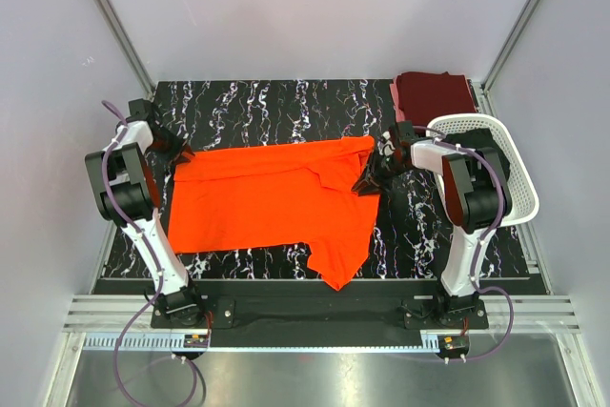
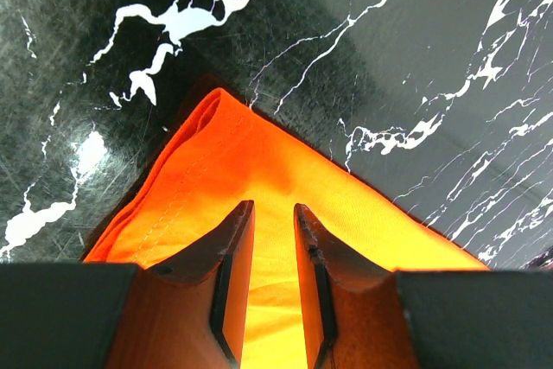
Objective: Fold and stack the t-shirts
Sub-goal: Fold the tshirt
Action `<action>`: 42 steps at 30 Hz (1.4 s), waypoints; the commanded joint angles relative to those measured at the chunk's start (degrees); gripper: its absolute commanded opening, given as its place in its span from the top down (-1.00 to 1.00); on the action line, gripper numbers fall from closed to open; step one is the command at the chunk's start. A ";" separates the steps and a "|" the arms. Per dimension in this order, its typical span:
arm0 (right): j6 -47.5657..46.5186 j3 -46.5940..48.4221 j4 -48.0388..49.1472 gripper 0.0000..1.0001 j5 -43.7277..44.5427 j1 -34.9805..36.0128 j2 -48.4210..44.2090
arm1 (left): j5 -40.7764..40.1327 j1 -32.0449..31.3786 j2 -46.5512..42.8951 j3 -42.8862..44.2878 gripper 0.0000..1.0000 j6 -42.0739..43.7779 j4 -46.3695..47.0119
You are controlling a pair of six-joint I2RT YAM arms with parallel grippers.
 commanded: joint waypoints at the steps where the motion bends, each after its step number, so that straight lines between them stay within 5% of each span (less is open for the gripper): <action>1: 0.35 2.37 1.16 0.39 -0.92 0.80 0.13 | 1.60 -0.22 0.48 2.29 0.39 0.69 0.31; 3: 0.87 3.33 -0.16 0.71 -1.09 0.97 -1.36 | 1.52 -0.14 0.40 2.47 0.39 0.95 0.31; 9: 4.03 6.24 -5.00 0.89 -7.04 0.89 -5.50 | 1.16 -0.14 0.31 2.12 0.38 1.13 0.40; 14: 5.72 6.58 -8.31 0.96 -16.56 1.85 -6.64 | 1.08 -0.14 0.40 2.03 0.38 1.22 0.49; 26: 1.40 -3.25 -8.61 0.99 -15.69 4.31 -6.73 | 1.25 -0.14 0.13 1.24 0.38 1.66 0.84; 33: -1.32 -1.42 -8.95 0.79 -7.42 4.32 -4.02 | 1.34 -0.14 0.13 2.91 0.36 2.10 0.05; 35: -1.76 -0.01 -10.27 0.46 -7.77 4.32 -3.74 | 1.25 -0.22 0.04 3.26 0.34 2.71 -0.39; 42: -5.28 8.16 -14.58 -0.26 6.71 0.02 -9.72 | -0.07 -0.22 -2.50 3.00 0.13 6.49 0.75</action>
